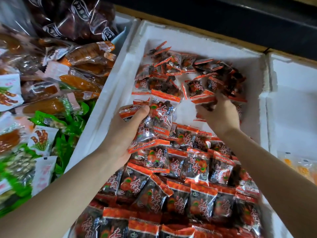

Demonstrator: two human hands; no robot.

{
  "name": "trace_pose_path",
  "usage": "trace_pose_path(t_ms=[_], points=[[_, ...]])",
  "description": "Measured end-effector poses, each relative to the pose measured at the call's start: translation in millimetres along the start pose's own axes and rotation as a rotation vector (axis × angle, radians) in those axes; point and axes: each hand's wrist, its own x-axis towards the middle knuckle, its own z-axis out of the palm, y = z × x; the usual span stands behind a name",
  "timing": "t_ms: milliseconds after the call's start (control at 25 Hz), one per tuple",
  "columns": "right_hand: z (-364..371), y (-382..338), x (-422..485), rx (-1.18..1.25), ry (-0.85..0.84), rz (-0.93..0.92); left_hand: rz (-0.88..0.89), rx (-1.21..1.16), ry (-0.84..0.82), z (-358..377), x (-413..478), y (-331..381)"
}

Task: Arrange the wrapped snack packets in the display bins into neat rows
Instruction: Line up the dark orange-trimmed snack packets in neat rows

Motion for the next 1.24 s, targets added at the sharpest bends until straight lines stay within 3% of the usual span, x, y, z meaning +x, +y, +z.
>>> trace_pose_path(t_ms=[80, 160, 240, 560, 720, 960, 1240], points=[[-23, -15, -27, 0.214, 0.032, -0.021, -0.004, 0.002, 0.005, -8, -6, 4], [-34, -31, -62, 0.434, -0.168, 0.043, -0.013, 0.005, 0.011, -16, -12, 9], [-29, -40, -93, 0.445, -0.381, 0.071, -0.01, -0.003, 0.022, -24, -19, 14], [37, -93, -147, 0.465, -0.846, -0.018, 0.023, -0.047, 0.057, -56, -45, 35], [50, -105, -151, 0.397, -0.875, -0.142, 0.037, -0.053, 0.074, -71, -54, 39], [45, -111, -158, 0.381, -0.783, -0.095, 0.029, -0.051, 0.086, -79, -61, 35], [50, -111, -160, 0.347, -0.706, -0.18, -0.014, -0.044, 0.09, -65, -63, 26]])
